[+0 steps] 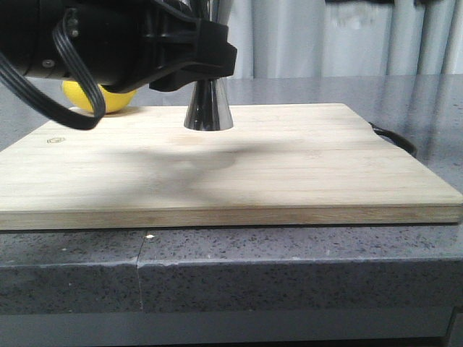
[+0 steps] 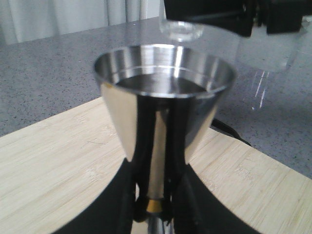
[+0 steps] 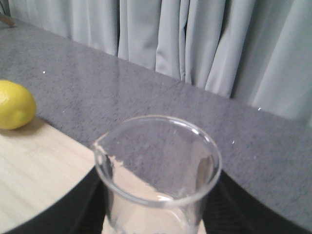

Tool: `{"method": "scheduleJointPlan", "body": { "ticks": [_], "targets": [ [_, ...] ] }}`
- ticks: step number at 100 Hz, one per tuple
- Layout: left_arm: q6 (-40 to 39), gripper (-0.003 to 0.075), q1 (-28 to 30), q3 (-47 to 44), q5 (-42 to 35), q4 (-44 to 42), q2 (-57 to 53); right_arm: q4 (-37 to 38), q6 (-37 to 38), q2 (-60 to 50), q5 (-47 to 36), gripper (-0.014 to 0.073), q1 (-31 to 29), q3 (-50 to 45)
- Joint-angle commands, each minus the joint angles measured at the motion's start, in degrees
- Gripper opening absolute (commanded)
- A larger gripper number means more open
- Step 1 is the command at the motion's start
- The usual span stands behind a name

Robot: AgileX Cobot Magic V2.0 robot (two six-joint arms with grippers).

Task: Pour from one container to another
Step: 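Lower the beaker onto the board with the right gripper and release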

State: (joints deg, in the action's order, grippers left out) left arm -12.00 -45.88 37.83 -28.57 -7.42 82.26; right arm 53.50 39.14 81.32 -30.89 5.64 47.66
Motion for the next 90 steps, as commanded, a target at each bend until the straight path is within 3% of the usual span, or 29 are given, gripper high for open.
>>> {"method": "scheduleJointPlan", "body": {
  "ticks": [1,31,54,90],
  "targets": [
    [0.00,-0.0019,-0.32,1.64,-5.22,0.28,-2.11,-1.30,0.62,0.26,-10.43,0.0169,-2.17,-1.35],
    [0.00,-0.0019,-0.32,1.64,-5.22,0.28,-2.11,-1.72,-2.05,10.66,-24.21,0.0169,-3.28,-2.87],
    [0.00,-0.0019,-0.32,1.64,-5.22,0.28,-2.11,-1.86,-7.56,14.35,-25.72,0.0169,-3.28,-2.40],
    [0.00,-0.0019,-0.32,1.64,-5.22,0.28,-2.11,-1.46,-9.48,16.29,-25.90,0.0169,-3.16,-2.40]
  ]
}}
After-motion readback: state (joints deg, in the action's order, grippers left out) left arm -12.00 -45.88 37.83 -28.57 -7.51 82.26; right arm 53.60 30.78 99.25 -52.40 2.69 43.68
